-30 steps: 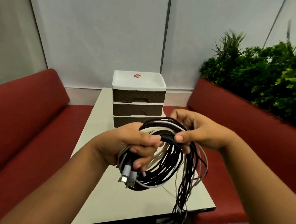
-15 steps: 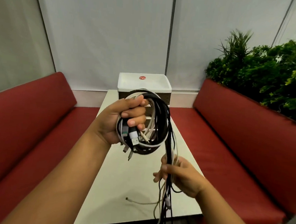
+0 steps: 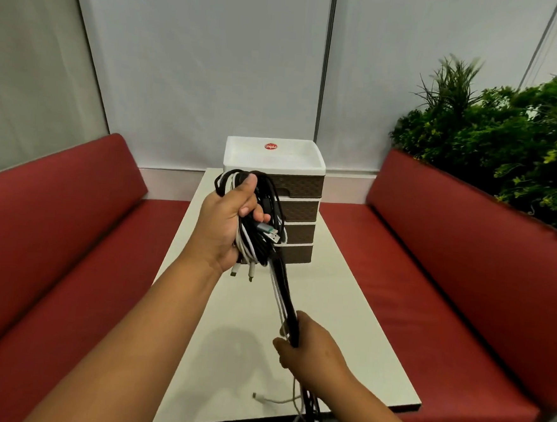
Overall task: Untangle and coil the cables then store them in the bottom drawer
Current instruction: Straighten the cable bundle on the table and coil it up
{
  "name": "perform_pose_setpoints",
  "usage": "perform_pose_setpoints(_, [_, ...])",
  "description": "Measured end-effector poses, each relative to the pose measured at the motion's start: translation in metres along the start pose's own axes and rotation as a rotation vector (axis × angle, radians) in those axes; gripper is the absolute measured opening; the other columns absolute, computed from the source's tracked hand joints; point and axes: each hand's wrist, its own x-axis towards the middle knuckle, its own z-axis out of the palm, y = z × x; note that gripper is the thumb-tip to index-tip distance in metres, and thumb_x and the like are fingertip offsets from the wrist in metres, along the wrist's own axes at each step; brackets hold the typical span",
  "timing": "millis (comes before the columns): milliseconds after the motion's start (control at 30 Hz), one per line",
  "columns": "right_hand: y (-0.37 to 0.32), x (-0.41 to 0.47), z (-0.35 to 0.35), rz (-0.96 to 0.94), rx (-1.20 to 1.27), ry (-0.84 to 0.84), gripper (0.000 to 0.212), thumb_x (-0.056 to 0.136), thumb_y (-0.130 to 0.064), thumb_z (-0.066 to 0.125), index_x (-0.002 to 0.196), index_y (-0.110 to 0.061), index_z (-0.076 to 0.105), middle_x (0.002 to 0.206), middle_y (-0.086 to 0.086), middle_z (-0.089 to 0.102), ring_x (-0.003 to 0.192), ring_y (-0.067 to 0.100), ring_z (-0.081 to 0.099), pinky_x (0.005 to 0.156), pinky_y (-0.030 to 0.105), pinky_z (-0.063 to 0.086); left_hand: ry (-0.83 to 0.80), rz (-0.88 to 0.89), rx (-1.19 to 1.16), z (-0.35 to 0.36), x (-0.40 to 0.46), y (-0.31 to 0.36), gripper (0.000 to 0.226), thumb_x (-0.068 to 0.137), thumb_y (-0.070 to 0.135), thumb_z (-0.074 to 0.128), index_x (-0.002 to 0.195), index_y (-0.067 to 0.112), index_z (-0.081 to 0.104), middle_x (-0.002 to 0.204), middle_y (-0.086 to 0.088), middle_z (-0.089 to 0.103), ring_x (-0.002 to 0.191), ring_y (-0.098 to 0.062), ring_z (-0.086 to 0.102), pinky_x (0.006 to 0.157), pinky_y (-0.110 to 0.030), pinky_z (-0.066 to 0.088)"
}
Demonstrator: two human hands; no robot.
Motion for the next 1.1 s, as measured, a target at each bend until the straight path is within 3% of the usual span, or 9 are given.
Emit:
perform_pose_setpoints(233, [-0.002, -0.009, 0.003, 0.031, 0.209, -0.042, 0.016, 0.089, -0.030, 0.056, 0.092, -0.015, 0.051, 0.079, 0.003, 0.066, 0.064, 0.017, 0.065, 0.071, 0.039, 0.054, 0.182, 0.147, 0.044, -0.004, 0.010, -0.007, 0.053, 0.096, 0.025, 0.060, 0.047, 0.019, 0.042, 0.046, 0.002, 0.041, 0.053, -0.016, 0.049, 0.064, -0.034, 0.050])
perform_pose_setpoints(333, [-0.010, -0.011, -0.002, -0.098, -0.103, 0.029, 0.010, 0.093, -0.028, 0.046, 0.090, -0.019, 0.042, 0.079, 0.000, 0.059, 0.070, 0.024, 0.056, 0.061, 0.038, 0.045, 0.301, 0.200, 0.257, -0.010, 0.011, -0.017, 0.044, 0.090, 0.035, 0.065, 0.051, 0.019, 0.050, 0.049, -0.003, 0.053, 0.055, -0.021, 0.055, 0.078, -0.053, 0.052])
perform_pose_setpoints(433, [-0.030, -0.018, -0.017, -0.224, -0.491, 0.016, 0.007, 0.097, -0.021, 0.040, 0.093, -0.020, 0.034, 0.081, 0.003, 0.055, 0.068, 0.030, 0.045, 0.046, 0.033, 0.024, 0.376, 0.215, 0.498, -0.012, 0.008, -0.025, 0.029, 0.091, 0.036, 0.064, 0.079, 0.011, 0.057, 0.049, 0.000, 0.060, 0.054, -0.018, 0.060, 0.077, -0.050, 0.054])
perform_pose_setpoints(600, [-0.065, -0.024, -0.055, -0.456, -0.856, -0.060, 0.008, 0.095, -0.013, 0.047, 0.103, -0.016, 0.045, 0.094, 0.007, 0.062, 0.074, 0.035, 0.058, 0.054, 0.035, 0.030, 0.270, 0.124, 0.849, 0.002, -0.006, -0.030, 0.016, 0.094, 0.035, 0.062, 0.094, 0.021, 0.054, 0.068, -0.008, 0.067, 0.048, -0.008, 0.063, 0.054, -0.024, 0.053])
perform_pose_setpoints(767, [-0.100, -0.021, -0.091, -0.665, -0.957, -0.184, 0.010, 0.098, -0.027, 0.050, 0.102, -0.018, 0.051, 0.103, 0.006, 0.064, 0.085, 0.030, 0.059, 0.068, 0.037, 0.042, -0.009, -0.090, 1.189, 0.012, -0.013, -0.038, 0.024, 0.090, 0.043, 0.063, 0.098, 0.023, 0.053, 0.075, 0.006, 0.065, 0.066, -0.009, 0.065, 0.076, -0.032, 0.053])
perform_pose_setpoints(833, [-0.108, -0.014, -0.107, -0.692, -0.858, -0.217, 0.022, 0.094, -0.031, 0.056, 0.115, -0.022, 0.060, 0.111, -0.001, 0.066, 0.099, 0.023, 0.061, 0.083, 0.035, 0.047, -0.136, -0.159, 1.138, 0.013, -0.019, -0.036, 0.018, 0.087, 0.035, 0.066, 0.091, 0.024, 0.053, 0.076, 0.008, 0.059, 0.073, -0.011, 0.057, 0.077, -0.031, 0.048])
perform_pose_setpoints(900, [-0.112, -0.007, -0.122, -0.741, -0.686, -0.227, 0.025, 0.086, -0.030, 0.067, 0.111, -0.026, 0.065, 0.101, -0.006, 0.069, 0.091, 0.015, 0.063, 0.080, 0.034, 0.051, -0.282, -0.176, 1.008, 0.010, -0.029, -0.030, 0.013, 0.081, 0.032, 0.059, 0.081, 0.019, 0.059, 0.073, 0.003, 0.062, 0.071, -0.013, 0.056, 0.073, -0.034, 0.047])
perform_pose_setpoints(1033, [-0.113, -0.002, -0.145, -0.682, -0.379, -0.225, 0.027, 0.075, -0.032, 0.082, 0.093, -0.024, 0.063, 0.085, -0.011, 0.066, 0.078, 0.009, 0.063, 0.071, 0.031, 0.051, -0.372, -0.453, 0.481, 0.005, -0.047, -0.019, 0.056, 0.094, 0.058, 0.041, 0.078, 0.014, 0.070, 0.069, -0.011, 0.064, 0.061, -0.020, 0.061, 0.060, -0.030, 0.052])
perform_pose_setpoints(1100, [-0.112, 0.001, -0.150, -0.652, -0.301, -0.221, 0.036, 0.070, -0.033, 0.086, 0.086, -0.024, 0.056, 0.083, -0.005, 0.065, 0.076, 0.015, 0.063, 0.071, 0.041, 0.052, -0.532, -0.531, 0.414, 0.001, -0.049, -0.018, 0.080, 0.077, 0.084, 0.040, 0.081, 0.009, 0.068, 0.065, -0.011, 0.059, 0.055, -0.020, 0.058, 0.055, -0.028, 0.051])
